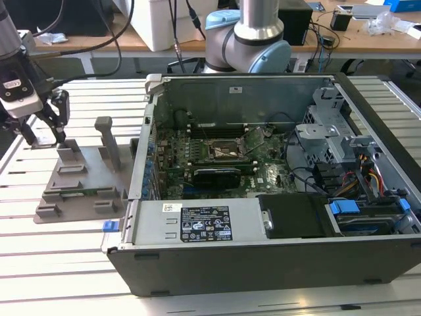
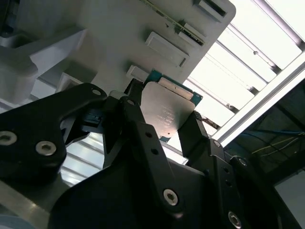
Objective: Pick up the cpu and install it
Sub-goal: 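Pick up the cpu and move it towards the insertion slot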
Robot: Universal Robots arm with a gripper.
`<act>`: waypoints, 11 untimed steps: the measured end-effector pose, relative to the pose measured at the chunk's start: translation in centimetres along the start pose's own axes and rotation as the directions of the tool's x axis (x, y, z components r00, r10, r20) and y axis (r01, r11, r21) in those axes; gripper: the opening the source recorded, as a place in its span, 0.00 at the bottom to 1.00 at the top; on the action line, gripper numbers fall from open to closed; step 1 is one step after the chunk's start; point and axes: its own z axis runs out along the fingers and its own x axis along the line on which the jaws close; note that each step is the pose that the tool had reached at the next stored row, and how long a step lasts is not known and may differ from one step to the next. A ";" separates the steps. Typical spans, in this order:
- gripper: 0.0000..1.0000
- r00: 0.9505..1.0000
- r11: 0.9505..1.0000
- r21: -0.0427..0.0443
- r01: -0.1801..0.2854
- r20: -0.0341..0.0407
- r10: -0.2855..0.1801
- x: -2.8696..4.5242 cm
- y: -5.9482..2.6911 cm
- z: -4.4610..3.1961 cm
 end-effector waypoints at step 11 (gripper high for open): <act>0.55 1.000 1.000 0.000 0.000 0.000 0.000 0.04 0.05 -2.39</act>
